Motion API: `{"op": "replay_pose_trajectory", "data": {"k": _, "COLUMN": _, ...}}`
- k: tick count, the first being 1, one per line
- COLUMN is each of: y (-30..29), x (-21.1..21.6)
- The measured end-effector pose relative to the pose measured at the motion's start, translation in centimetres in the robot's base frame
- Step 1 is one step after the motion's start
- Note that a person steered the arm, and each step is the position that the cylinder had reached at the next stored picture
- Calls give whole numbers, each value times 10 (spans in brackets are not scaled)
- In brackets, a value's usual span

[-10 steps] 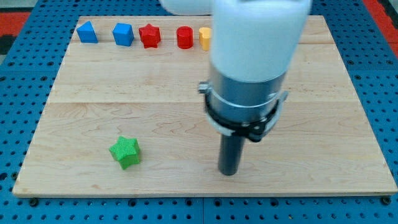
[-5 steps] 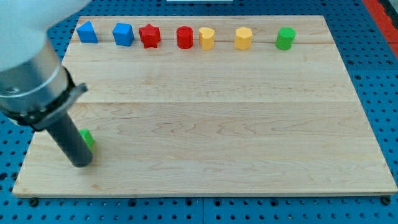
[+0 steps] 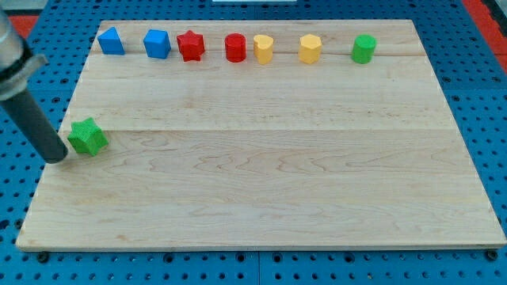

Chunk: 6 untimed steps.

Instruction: Move the green star towards the center

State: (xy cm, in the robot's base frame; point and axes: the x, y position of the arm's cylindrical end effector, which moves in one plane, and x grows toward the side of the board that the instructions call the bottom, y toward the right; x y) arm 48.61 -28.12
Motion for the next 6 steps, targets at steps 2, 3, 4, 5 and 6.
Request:
{"op": "replay_pose_trajectory", "data": {"k": 2, "y": 101, "x": -16}}
{"op": "replay_pose_trajectory", "data": {"k": 3, "y": 159, "x": -24}}
{"op": "replay_pose_trajectory", "data": {"k": 4, "y": 89, "x": -25}}
{"op": "replay_pose_trajectory", "data": {"k": 5, "y": 23, "x": -34}}
{"op": "replay_pose_trajectory", "data": {"k": 6, "y": 55, "x": -70}}
